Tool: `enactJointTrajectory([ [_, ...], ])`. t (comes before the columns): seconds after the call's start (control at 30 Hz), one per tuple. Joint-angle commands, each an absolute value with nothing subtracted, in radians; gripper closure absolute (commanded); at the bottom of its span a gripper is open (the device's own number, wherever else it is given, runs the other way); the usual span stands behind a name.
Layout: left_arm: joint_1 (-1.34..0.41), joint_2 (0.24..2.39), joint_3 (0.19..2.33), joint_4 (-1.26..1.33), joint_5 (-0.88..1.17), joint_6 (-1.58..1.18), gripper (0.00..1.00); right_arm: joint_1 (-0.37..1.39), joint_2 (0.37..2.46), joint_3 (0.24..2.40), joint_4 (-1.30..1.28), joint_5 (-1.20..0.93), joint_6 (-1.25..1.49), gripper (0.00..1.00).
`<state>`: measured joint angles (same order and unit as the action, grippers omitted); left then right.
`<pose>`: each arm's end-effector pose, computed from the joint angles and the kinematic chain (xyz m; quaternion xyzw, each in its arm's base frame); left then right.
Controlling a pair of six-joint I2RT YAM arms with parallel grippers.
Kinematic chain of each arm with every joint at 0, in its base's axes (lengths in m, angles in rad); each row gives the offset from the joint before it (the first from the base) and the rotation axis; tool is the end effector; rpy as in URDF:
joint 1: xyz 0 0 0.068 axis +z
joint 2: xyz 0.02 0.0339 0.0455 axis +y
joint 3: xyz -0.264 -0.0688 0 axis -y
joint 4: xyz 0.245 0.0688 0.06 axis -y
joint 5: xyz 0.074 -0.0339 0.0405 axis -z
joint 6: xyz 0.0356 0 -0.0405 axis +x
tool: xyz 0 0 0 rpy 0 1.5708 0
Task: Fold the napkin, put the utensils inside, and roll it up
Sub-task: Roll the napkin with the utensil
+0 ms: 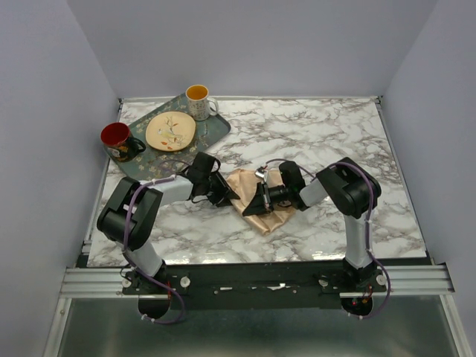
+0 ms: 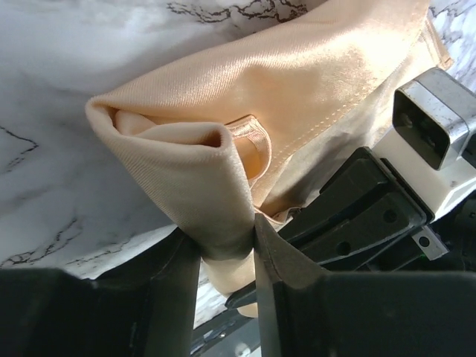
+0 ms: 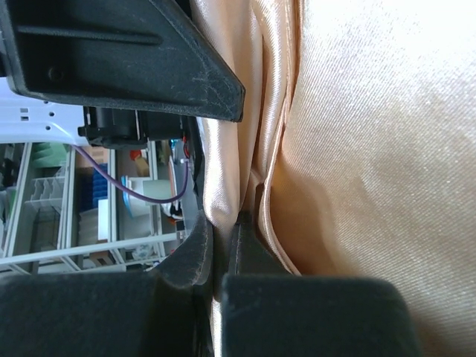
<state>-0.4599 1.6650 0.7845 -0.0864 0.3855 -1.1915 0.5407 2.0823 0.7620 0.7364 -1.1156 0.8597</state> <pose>0.2699 -0.1486 0.1376 -0.2820 0.8955 -0.3385 0.0635 0.2775 0.2039 0.0718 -0.1289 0.7775 0.6154 0.0069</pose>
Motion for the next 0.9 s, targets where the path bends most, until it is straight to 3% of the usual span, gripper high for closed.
enactJointTrajectory([
  [0.0, -0.472, 1.710, 0.844, -0.190, 0.308, -1.079, 0.69, 0.538, 2.105, 0.782, 0.538, -1.120, 0.686, 0.99],
  [0.07, -0.476, 1.721, 0.868, -0.221, 0.296, -1.065, 0.88, 0.540, 2.085, 0.811, 0.418, -1.086, 0.565, 0.99],
  [0.23, -0.486, 1.747, 0.908, -0.300, 0.275, -1.034, 0.99, 0.540, 2.056, 0.902, 0.137, -0.997, 0.373, 0.99],
  [0.3, -0.492, 1.762, 0.939, -0.336, 0.267, -1.026, 1.00, 0.540, 2.042, 0.923, 0.073, -0.967, 0.353, 0.99],
  [0.37, -0.503, 1.772, 0.959, -0.371, 0.262, -1.037, 1.00, 0.540, 2.028, 0.959, 0.020, -0.925, 0.318, 0.93],
  [0.43, -0.511, 1.778, 0.966, -0.391, 0.259, -1.049, 1.00, 0.543, 1.993, 0.980, -0.087, -0.873, 0.272, 0.80],
  [0.63, -0.529, 1.786, 0.951, -0.397, 0.250, -1.112, 1.00, 0.595, 1.875, 1.087, -0.380, -0.585, 0.172, 0.57],
  [0.87, -0.543, 1.783, 0.957, -0.406, 0.242, -1.164, 1.00, 0.742, 1.738, 1.141, -0.486, -0.217, 0.164, 0.44],
])
